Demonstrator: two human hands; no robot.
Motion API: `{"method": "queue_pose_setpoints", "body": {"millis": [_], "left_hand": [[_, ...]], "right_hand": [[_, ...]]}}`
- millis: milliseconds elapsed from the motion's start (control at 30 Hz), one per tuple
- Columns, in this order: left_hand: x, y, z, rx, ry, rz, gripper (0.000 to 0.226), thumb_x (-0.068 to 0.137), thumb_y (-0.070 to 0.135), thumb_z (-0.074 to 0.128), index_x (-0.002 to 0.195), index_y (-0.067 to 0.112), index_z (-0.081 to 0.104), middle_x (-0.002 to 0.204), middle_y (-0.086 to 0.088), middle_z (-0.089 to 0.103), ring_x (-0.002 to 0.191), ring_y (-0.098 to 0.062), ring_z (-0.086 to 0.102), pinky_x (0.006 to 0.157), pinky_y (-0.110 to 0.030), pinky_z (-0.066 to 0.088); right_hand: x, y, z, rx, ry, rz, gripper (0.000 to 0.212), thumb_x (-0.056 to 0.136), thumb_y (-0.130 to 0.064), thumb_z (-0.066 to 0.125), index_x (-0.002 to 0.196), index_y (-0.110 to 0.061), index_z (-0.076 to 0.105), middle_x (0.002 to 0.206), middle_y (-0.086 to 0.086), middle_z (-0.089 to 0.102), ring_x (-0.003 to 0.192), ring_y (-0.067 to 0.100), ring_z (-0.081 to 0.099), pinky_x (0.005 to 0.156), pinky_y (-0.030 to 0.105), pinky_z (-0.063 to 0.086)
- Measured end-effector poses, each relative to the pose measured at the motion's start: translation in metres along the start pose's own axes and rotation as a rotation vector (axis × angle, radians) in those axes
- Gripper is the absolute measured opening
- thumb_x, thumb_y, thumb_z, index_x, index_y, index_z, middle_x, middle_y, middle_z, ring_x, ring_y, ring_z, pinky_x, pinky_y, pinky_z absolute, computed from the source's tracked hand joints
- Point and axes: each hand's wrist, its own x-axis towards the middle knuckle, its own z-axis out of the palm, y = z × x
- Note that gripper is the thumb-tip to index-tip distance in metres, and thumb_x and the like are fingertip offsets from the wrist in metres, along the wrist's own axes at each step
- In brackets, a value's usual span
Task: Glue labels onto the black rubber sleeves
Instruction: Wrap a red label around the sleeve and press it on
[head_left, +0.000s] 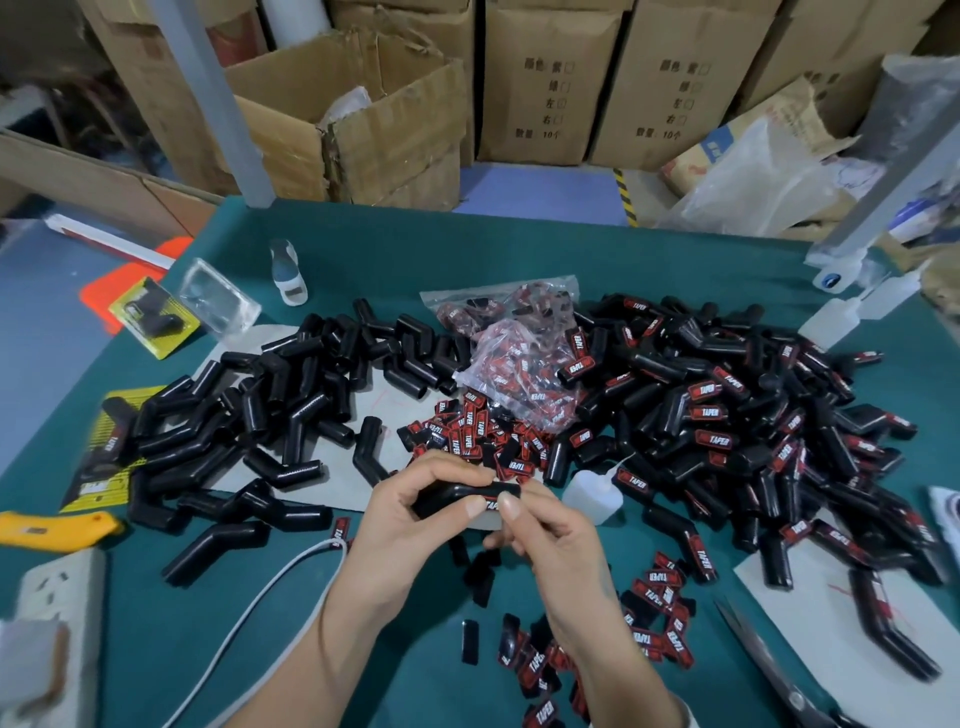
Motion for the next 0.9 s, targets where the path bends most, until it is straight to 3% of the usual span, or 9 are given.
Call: {"method": "queue_pose_setpoints", "body": {"millis": [133,300,467,633,767,900], "left_hand": [[-0.001,0.002,0.002,-0.001,0.004,-0.031,0.019,0.085,0.025,0.081,0.102,0.02,0.081,0.108,-0.003,0.072,0.107,-0.02,0.068,0.093,-0.031,0.053],[0.0,0.002,0.001,-0.022,-0.015,-0.071,0.022,0.087,0.027,0.079,0.107,0.017,0.081,0.11,-0.003,0.071,0.108,-0.02,0.067,0.091,-0.034,0.053],[-0.001,0.006,0.002,0.018,-0.034,-0.076,0.022,0.089,0.03,0.076,0.109,0.022,0.08,0.115,-0.003,0.072,0.113,-0.021,0.067,0.096,-0.04,0.051],[-0.002,0.01,0.007,0.12,0.002,-0.103,0.022,0.084,0.037,0.077,0.104,0.029,0.079,0.11,0.0,0.075,0.11,-0.017,0.069,0.096,-0.029,0.052],[-0.002,0.013,0.004,0.065,0.003,-0.146,0.025,0.08,0.038,0.081,0.102,0.026,0.083,0.112,0.0,0.078,0.104,-0.014,0.072,0.083,-0.024,0.054],[-0.001,0.019,-0.003,0.042,-0.082,-0.159,0.025,0.087,0.032,0.077,0.111,0.025,0.083,0.12,-0.003,0.078,0.101,-0.014,0.073,0.076,-0.022,0.056]], "right_hand": [[0.0,-0.001,0.001,-0.033,0.009,-0.001,0.025,0.096,-0.048,0.066,0.074,-0.041,0.076,0.076,-0.022,0.056,0.074,0.003,0.057,0.078,0.028,0.056],[0.0,-0.002,-0.001,-0.066,0.006,-0.009,0.03,0.097,-0.045,0.063,0.07,-0.04,0.074,0.071,-0.02,0.053,0.076,0.006,0.059,0.081,0.021,0.053],[0.001,0.0,-0.001,-0.056,0.029,0.018,0.036,0.091,-0.058,0.067,0.065,-0.034,0.072,0.069,-0.015,0.048,0.073,0.011,0.058,0.079,0.024,0.053],[0.001,0.004,0.0,-0.099,0.029,0.033,0.043,0.089,-0.063,0.069,0.087,-0.023,0.082,0.078,-0.004,0.054,0.08,0.009,0.056,0.078,0.029,0.051],[-0.001,-0.001,0.002,-0.106,0.008,0.029,0.034,0.09,-0.06,0.067,0.083,-0.031,0.083,0.077,-0.016,0.056,0.078,0.001,0.054,0.073,0.016,0.048],[-0.001,-0.001,0.001,-0.065,-0.007,0.05,0.034,0.089,-0.053,0.066,0.093,-0.025,0.085,0.078,-0.014,0.063,0.079,-0.001,0.058,0.075,0.016,0.05]]}}
